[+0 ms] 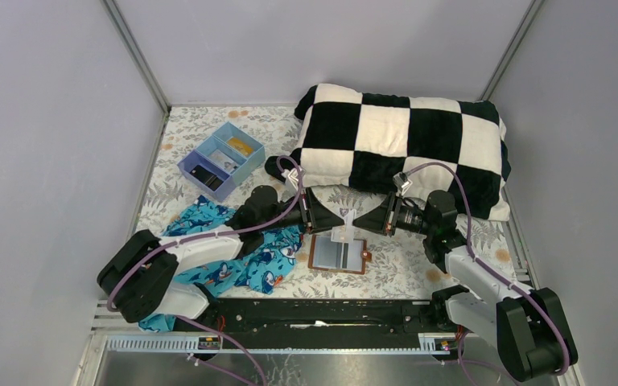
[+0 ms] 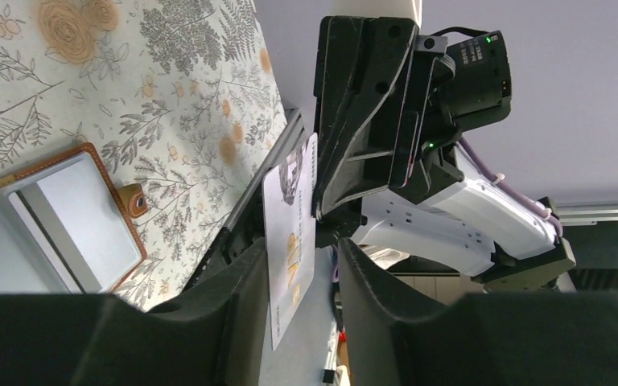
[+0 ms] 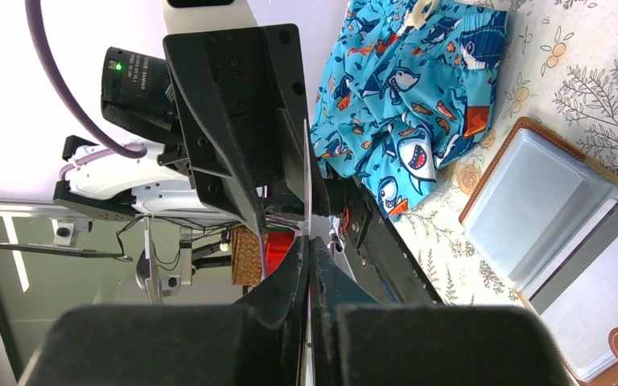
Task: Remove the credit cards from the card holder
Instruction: Place the credit card in the storage box.
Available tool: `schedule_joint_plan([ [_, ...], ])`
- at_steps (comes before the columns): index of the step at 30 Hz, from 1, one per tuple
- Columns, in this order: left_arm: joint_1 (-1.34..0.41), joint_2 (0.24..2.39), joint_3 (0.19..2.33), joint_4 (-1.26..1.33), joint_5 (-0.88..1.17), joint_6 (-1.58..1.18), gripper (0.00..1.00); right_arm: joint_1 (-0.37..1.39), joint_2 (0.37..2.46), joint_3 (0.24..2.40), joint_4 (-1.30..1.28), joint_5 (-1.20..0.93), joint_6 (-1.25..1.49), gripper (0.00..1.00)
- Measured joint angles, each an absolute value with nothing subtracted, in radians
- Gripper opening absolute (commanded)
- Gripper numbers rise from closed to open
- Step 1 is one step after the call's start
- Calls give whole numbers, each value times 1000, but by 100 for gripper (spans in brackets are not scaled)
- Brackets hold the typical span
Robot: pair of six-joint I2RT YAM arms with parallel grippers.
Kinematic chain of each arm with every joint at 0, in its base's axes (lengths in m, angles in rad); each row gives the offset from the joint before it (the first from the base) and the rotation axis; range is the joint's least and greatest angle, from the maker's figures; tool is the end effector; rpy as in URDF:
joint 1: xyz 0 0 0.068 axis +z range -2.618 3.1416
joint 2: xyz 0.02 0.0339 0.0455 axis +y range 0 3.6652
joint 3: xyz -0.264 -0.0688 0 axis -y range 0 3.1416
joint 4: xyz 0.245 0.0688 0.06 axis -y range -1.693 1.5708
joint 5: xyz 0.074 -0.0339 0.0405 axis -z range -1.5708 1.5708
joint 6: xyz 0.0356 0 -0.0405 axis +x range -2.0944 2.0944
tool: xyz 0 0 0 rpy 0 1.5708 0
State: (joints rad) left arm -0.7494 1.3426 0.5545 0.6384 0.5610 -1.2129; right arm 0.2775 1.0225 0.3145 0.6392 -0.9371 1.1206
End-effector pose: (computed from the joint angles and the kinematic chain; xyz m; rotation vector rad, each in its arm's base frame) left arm 0.1910 -0.2036 0.2237 0.0239 2.1272 -1.8075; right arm 0.1868 0.0830 0.2185 -0.0389 1.9600 1.7514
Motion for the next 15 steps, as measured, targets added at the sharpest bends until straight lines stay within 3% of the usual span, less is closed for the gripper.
schedule_joint_plan([
  [5, -749, 1387, 554, 687, 577, -1248, 0, 278, 1023, 309, 639, -937, 1121, 0],
  [7, -748, 1395, 554, 700, 582, -1257, 0, 278, 1026, 309, 636, -937, 1119, 3],
  [8, -748, 1396, 554, 706, 583, -1258, 0, 278, 1031, 308, 634, -937, 1120, 20],
  [10, -747, 1399, 554, 705, 585, -1258, 0, 277, 1041, 310, 625, -937, 1116, 63],
  [11, -746, 1403, 556, 703, 589, -1255, 0, 277, 1047, 313, 608, -937, 1108, 76],
  [15, -727, 1394, 585, 606, 596, -1214, 0, 278, 1051, 351, 450, -897, 1029, 85],
])
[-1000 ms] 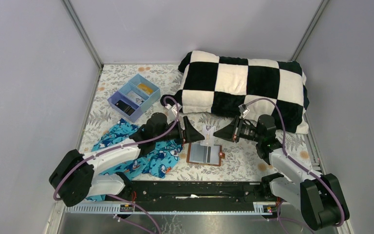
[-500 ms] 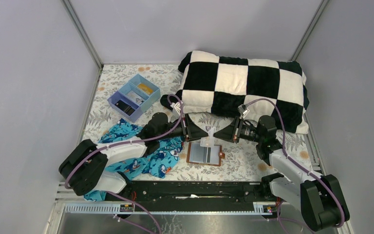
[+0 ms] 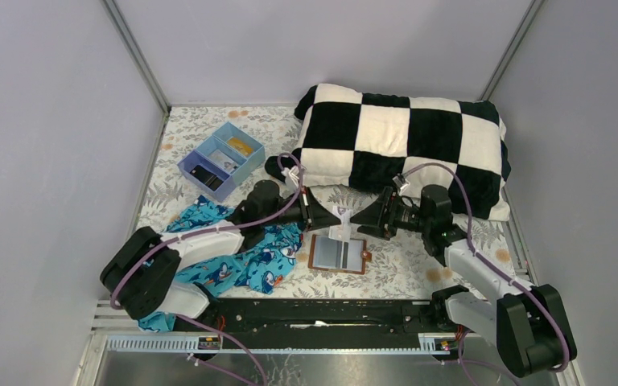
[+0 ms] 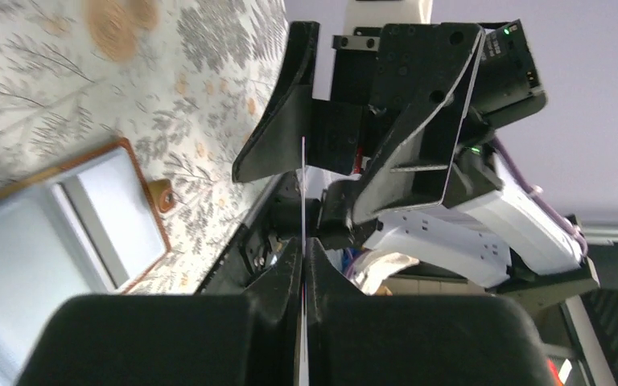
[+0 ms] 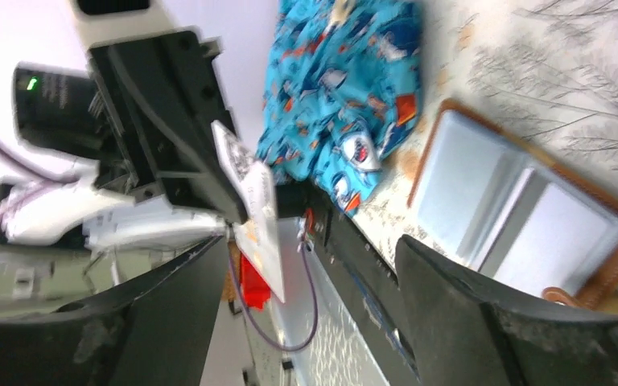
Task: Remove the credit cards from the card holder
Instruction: Place the credit card in the storage box.
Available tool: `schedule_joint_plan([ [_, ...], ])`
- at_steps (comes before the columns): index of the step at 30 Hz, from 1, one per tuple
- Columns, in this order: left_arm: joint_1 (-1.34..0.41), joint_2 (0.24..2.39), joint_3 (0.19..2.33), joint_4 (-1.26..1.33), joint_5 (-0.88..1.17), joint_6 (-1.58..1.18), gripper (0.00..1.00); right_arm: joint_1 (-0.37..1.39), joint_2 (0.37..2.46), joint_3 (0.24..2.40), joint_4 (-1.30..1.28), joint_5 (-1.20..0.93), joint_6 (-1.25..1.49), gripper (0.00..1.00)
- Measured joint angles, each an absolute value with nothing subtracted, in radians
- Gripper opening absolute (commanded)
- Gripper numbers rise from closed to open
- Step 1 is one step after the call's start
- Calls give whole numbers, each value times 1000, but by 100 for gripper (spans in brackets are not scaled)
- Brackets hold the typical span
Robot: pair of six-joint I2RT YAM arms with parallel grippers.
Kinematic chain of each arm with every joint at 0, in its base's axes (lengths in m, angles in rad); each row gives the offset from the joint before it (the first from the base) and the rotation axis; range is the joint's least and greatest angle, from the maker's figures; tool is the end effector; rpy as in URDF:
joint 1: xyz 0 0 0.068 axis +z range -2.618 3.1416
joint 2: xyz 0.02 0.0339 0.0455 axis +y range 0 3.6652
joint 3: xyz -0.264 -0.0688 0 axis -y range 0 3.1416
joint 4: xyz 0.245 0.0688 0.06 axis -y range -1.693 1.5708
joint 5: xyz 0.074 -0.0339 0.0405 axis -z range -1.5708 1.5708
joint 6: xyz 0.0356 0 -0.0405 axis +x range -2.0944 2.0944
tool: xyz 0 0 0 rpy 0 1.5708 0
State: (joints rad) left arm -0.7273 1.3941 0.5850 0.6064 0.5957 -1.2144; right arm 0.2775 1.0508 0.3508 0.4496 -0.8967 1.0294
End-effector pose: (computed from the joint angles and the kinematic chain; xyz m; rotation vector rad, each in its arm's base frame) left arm 0.2014 -0.2060 0.2167 0.0038 2.1901 -1.7981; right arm 0.1925 0.0838 0.2068 0.0387 2.0894 1.6717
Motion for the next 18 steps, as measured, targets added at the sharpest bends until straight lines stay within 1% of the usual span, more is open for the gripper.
schedule_joint_plan([
  [4, -653, 1310, 639, 395, 565, -1137, 0, 278, 1042, 521, 77, -729, 851, 90],
  [7, -546, 1231, 697, 226, 549, -1069, 0, 278, 997, 624, -94, -612, 748, 92],
  [10, -381, 1191, 784, 62, 555, -986, 0, 278, 949, 650, -178, -549, 690, 95],
  [13, -186, 1202, 882, -63, 606, -908, 0, 278, 941, 651, -246, -485, 660, 99],
  [16, -9, 1263, 981, -138, 689, -846, 0, 278, 955, 652, -274, -427, 647, 100],
  [18, 73, 1330, 1061, -181, 731, -806, 0, 278, 984, 669, -298, -397, 638, 100],
])
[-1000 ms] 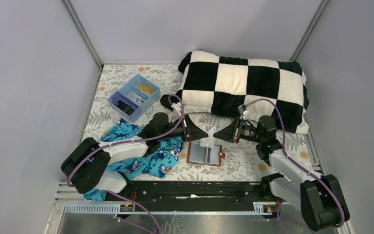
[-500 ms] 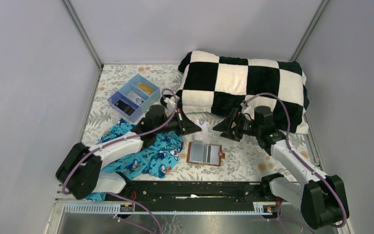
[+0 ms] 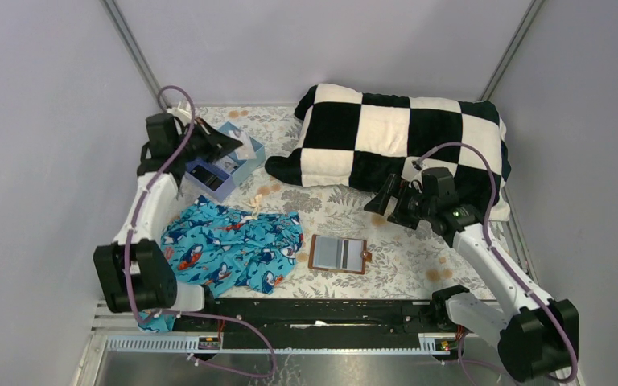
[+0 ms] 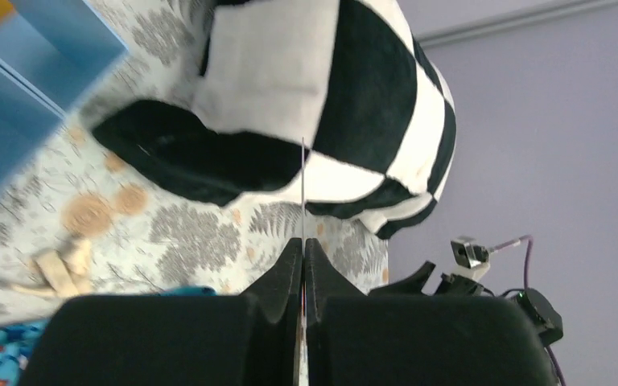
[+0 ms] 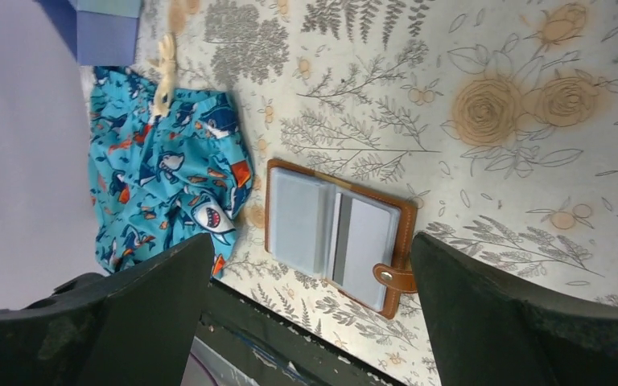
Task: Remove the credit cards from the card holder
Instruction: Place the credit card in the storage box.
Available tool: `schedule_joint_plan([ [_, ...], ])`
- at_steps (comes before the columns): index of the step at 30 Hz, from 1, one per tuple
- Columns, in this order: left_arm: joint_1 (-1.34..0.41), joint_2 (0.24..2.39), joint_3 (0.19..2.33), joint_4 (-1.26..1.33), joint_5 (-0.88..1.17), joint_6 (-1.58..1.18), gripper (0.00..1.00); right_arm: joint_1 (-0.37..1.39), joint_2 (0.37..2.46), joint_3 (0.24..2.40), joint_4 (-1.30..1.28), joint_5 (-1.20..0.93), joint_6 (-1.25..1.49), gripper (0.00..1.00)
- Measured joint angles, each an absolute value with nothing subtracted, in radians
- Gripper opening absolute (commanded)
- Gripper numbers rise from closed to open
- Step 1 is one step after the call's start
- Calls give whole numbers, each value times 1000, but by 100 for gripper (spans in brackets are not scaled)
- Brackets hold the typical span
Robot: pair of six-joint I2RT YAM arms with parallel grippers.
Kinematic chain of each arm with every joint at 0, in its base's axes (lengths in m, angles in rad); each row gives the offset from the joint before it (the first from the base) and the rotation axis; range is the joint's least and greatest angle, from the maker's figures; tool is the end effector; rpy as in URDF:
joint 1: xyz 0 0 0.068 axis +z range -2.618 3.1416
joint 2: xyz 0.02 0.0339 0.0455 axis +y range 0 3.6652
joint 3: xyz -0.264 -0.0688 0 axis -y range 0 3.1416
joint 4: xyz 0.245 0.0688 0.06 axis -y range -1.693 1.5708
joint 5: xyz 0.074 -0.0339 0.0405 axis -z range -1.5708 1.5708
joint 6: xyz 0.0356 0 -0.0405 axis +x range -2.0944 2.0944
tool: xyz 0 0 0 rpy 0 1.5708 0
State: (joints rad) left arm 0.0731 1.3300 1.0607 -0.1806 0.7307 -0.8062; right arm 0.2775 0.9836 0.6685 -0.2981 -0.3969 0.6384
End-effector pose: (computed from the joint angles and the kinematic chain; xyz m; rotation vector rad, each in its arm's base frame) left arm 0.3006 -0.0018 0.3188 -0.4260 2.0587 -1.1898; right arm 0.2007 0.0715 0.2529 0.1749 2.2840 0.9338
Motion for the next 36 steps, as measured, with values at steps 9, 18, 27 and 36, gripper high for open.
schedule_joint_plan([
  [9, 161, 1460, 1168, -214, 757, -749, 0, 278, 1066, 834, -375, -229, 625, 100],
  [18, 168, 1534, 1173, -221, 691, -752, 0, 278, 1135, 967, -432, -86, 601, 100],
  [27, 174, 1724, 1253, -234, 490, -787, 0, 276, 1241, 1077, -453, -71, 580, 100],
  [36, 183, 1857, 1296, -206, 421, -804, 0, 276, 1295, 1120, -490, -71, 576, 100],
])
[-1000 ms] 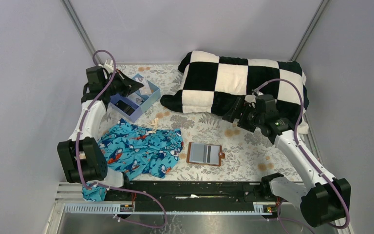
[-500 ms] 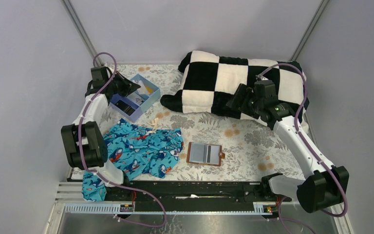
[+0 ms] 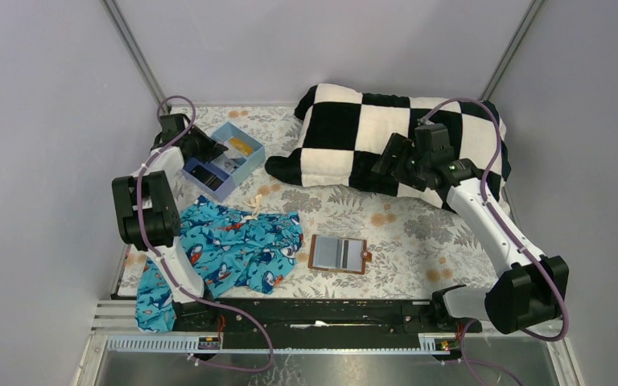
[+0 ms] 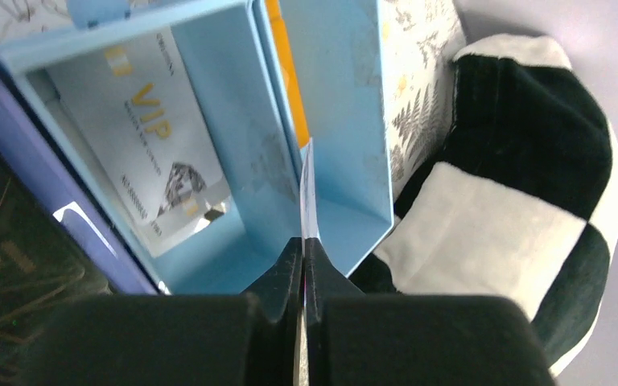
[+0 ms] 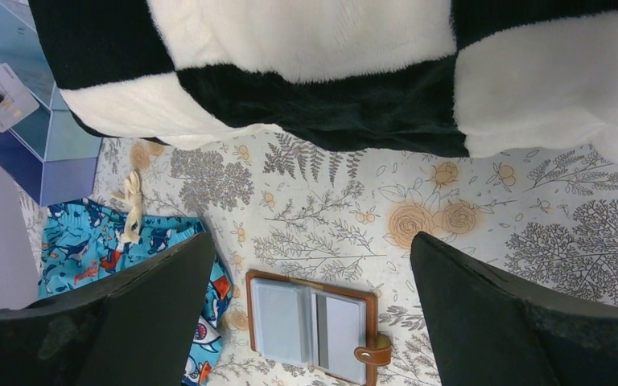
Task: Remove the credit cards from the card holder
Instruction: Place the credit card in the storage box.
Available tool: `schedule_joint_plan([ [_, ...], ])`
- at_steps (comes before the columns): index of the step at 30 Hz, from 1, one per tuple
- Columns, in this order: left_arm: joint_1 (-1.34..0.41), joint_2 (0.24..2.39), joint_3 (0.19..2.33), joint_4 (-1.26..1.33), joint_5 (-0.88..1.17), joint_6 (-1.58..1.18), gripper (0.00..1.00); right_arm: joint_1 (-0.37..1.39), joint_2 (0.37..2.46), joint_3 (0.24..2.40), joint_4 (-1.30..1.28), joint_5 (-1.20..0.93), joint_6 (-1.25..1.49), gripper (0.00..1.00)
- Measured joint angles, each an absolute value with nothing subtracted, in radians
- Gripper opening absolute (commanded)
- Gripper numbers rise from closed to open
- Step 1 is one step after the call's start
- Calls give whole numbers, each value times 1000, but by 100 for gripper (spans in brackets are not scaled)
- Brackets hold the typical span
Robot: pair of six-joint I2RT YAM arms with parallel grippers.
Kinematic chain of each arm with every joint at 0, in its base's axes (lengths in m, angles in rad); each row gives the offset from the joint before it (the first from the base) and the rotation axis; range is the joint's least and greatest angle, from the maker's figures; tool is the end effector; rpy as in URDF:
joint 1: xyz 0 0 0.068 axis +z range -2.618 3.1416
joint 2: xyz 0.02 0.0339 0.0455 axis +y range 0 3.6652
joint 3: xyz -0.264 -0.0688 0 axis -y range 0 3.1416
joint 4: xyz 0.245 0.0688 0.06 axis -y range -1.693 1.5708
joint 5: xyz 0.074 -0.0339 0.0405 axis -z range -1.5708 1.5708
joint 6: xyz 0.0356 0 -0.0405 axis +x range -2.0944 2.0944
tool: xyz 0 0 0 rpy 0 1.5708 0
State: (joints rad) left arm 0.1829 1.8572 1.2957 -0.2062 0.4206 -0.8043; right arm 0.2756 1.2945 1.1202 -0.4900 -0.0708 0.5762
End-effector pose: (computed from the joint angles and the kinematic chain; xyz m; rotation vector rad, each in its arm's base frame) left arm 0.4063 0.0604 0.2131 -0.9390 2.2012 -0.7938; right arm 0.2744 0.0802 0.3166 0.3036 2.2686 0.5343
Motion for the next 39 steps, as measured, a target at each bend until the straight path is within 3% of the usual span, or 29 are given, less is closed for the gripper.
schedule_joint_plan([
  [12, 194, 1926, 1375, -199, 400, -826, 0, 274, 1304, 1166, -519, -63, 580, 100],
  [19, 207, 1813, 1222, -125, 398, -862, 0, 274, 1304, 1192, -546, -64, 585, 100],
  [30, 212, 1793, 1155, -68, 413, -869, 0, 274, 1335, 1259, -552, -64, 588, 100],
  [35, 215, 1844, 1200, -93, 403, -857, 34, 274, 1345, 1262, -559, -60, 589, 100],
  [39, 218, 1896, 1263, -150, 394, -844, 45, 274, 1344, 1262, -566, -42, 592, 100],
])
